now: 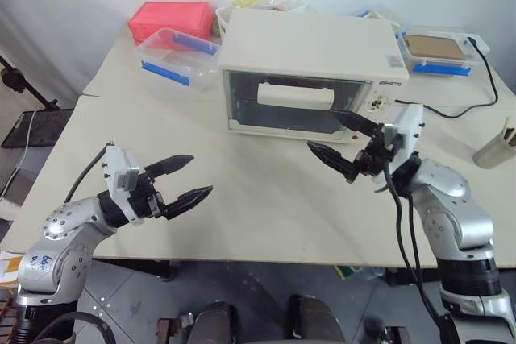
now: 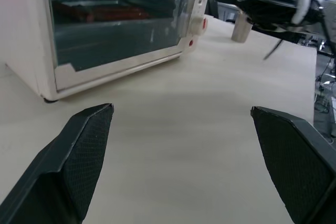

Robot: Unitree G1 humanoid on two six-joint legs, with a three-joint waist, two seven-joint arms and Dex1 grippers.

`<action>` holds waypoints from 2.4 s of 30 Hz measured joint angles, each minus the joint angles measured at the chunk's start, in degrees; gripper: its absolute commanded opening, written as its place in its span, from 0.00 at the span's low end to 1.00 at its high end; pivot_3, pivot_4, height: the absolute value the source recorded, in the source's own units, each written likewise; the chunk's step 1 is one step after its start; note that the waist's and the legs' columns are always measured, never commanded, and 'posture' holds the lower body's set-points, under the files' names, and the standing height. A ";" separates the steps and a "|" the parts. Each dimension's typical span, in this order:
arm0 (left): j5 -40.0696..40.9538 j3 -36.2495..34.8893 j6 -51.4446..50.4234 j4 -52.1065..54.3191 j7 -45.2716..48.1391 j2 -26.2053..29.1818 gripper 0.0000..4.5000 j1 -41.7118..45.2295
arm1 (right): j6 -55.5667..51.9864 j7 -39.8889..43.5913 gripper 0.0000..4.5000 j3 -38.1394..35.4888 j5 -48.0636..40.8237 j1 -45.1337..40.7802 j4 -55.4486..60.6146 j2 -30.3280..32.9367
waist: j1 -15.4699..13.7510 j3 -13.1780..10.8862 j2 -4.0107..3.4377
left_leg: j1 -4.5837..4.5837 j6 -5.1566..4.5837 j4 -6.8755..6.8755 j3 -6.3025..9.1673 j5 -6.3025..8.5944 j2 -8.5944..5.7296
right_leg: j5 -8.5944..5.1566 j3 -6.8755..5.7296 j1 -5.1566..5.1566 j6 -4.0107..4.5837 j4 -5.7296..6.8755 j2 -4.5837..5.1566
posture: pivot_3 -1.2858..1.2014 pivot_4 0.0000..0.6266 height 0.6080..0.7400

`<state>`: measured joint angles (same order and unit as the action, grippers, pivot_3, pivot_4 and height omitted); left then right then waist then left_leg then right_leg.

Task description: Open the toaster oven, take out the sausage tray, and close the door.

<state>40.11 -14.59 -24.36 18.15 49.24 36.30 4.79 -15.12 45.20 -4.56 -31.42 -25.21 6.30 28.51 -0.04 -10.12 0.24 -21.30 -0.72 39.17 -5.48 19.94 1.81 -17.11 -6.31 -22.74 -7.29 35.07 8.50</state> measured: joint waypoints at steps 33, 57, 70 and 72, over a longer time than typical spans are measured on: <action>-0.19 -1.02 -0.27 -23.33 1.33 -2.27 0.24 25.07 | 7.75 11.19 1.00 1.43 6.60 3.06 -0.92 1.70 | 0.09 -0.04 0.00 | 0.04 0.09 0.03 -0.59 -0.07 0.00 | 0.02 0.00 0.00 -0.04 -0.04 -0.07 | 0.52 0.24 1.00; -13.76 7.14 16.94 -50.87 9.93 -15.04 0.01 42.99 | 9.28 4.60 1.00 -9.55 8.03 29.76 14.76 3.80 | -1.50 -0.16 0.23 | -0.15 0.02 0.09 -0.70 -0.06 -0.02 | 0.06 -0.34 -0.01 -0.13 -0.25 -0.04 | 0.52 0.24 1.00; -18.28 13.15 17.17 -42.80 14.85 -12.76 0.01 28.33 | 10.88 -0.45 1.00 -20.59 9.06 36.00 20.03 6.91 | -0.05 -0.16 0.23 | 0.14 0.05 0.07 -0.70 -0.10 0.08 | 0.08 -0.18 0.13 -0.15 -0.18 -0.07 | 0.52 0.24 1.00; -18.36 12.96 17.24 -40.68 14.03 -12.46 0.01 26.99 | 9.64 -1.17 1.00 -16.43 10.21 31.29 20.74 7.53 | 0.06 -0.16 0.22 | 0.13 0.05 0.07 -0.59 -0.10 0.09 | 0.07 -0.18 0.12 -0.13 -0.15 -0.07 | 0.52 0.24 1.00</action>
<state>21.75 -1.63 -7.12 -22.53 63.27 23.84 31.77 -5.48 44.03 -20.98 -21.21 6.08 27.03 36.04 0.02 -10.28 0.46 -21.17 -0.68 39.24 -6.06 19.84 1.89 -17.04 -6.50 -22.63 -7.42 34.92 8.44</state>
